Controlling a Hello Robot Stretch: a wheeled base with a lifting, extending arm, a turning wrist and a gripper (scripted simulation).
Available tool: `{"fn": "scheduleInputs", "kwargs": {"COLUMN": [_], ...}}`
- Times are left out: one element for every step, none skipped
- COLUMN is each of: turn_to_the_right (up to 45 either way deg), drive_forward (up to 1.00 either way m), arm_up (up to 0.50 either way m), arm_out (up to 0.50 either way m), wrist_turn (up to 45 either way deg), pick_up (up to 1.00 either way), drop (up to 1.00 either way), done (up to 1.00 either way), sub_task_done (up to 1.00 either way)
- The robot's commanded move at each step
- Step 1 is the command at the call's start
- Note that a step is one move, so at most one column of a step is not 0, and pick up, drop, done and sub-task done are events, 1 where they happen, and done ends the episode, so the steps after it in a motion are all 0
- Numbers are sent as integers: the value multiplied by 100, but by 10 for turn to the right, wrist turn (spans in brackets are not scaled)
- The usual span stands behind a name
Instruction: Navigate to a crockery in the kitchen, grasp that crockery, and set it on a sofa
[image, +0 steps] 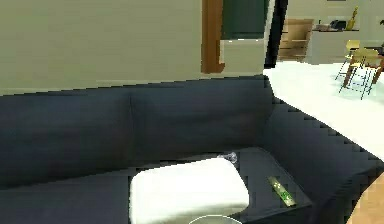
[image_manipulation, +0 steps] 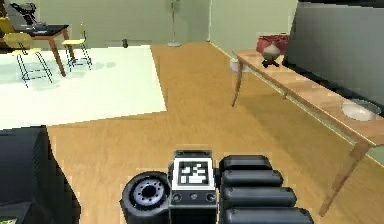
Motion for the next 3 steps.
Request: {"fn": "scheduleInputs", "kwargs": {"turn_to_the_right": [0,-450,-450], "drive_forward": [20,0,0], "arm_up": [0,0,0], "arm_out": [0,0,0], "wrist_turn": [0,0,0], "pick_up": [0,0,0], "drop": [0,0,0], "done": [0,0,0], "sub_task_done": [0,0,0]}}
